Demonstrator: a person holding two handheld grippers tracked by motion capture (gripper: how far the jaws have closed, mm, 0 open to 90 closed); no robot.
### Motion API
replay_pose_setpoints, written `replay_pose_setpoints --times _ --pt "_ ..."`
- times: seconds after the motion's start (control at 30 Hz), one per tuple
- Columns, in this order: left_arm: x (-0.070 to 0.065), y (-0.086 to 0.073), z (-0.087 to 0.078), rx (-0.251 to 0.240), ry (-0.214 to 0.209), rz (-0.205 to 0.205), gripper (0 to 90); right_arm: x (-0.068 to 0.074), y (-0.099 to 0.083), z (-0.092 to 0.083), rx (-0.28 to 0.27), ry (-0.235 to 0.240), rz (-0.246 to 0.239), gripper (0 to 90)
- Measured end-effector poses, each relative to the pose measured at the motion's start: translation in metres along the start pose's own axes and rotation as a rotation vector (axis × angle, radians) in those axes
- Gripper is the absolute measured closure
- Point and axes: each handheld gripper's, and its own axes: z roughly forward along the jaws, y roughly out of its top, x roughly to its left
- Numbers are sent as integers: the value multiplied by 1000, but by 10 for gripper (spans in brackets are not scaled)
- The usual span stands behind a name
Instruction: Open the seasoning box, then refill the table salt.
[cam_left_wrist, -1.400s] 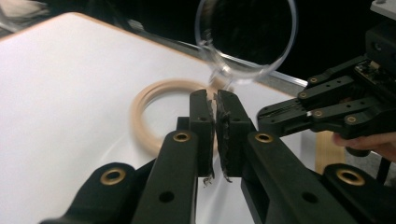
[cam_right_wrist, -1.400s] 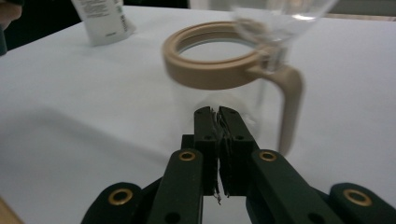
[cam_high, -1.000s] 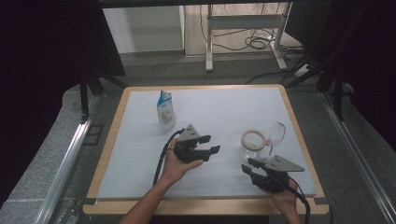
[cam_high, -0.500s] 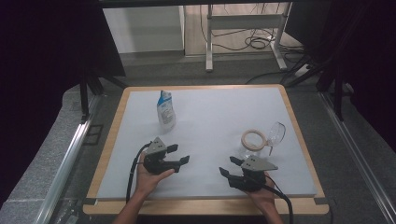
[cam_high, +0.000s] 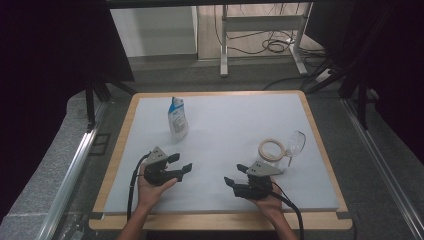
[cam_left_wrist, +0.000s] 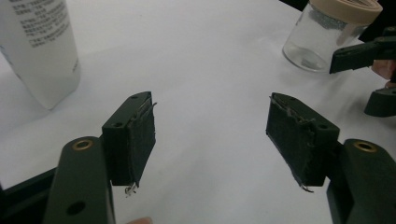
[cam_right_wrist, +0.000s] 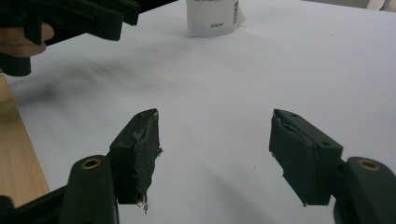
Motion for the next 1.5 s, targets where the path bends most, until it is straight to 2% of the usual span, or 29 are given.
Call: replay_pose_setpoints --times 0.1,0.17,0.27,0.3,0.37,0.47,0.53,0.57,0.63,0.73,0.83,0.97,1.1,1.27,1.33,1.5 --pt "2 2 -2 -6 15 0 332 0 -1 0 8 -5 0 336" --pt "11 7 -7 -28 51 -8 340 0 -2 0 20 -5 -4 335" --pt "18 11 -10 -45 71 -25 368 1 -2 1 31 -7 -16 336" --pt "26 17 -11 -64 94 -33 377 2 -2 2 34 -9 -20 335" --pt "29 20 -11 -64 103 -30 387 2 -2 2 35 -9 -21 335" --pt "41 33 -10 -68 140 -19 406 3 -2 3 35 -12 -25 336" --pt "55 44 -7 -78 155 -43 416 5 -2 4 37 -15 -31 335" --pt "55 44 -7 -78 155 -43 416 5 -3 4 40 -15 -32 335" --pt "68 53 -3 -89 171 -57 417 6 -3 5 43 -13 -33 335" --pt "74 61 0 -101 174 -64 430 6 -4 7 50 -13 -38 335" --pt "81 75 8 -103 188 -49 464 8 -5 9 58 -13 -44 335" --pt "88 86 19 -98 186 -46 507 9 -6 9 60 -17 -54 335" --pt "93 91 29 -102 174 -47 609 7 -6 8 59 -22 -49 335" --pt "95 96 32 -114 186 -41 720 6 -8 7 66 -29 -49 335" --pt "95 96 34 -116 206 -40 749 5 -9 8 62 -30 -50 335" --pt "95 96 36 -125 202 -57 875 6 -9 8 62 -29 -55 335"
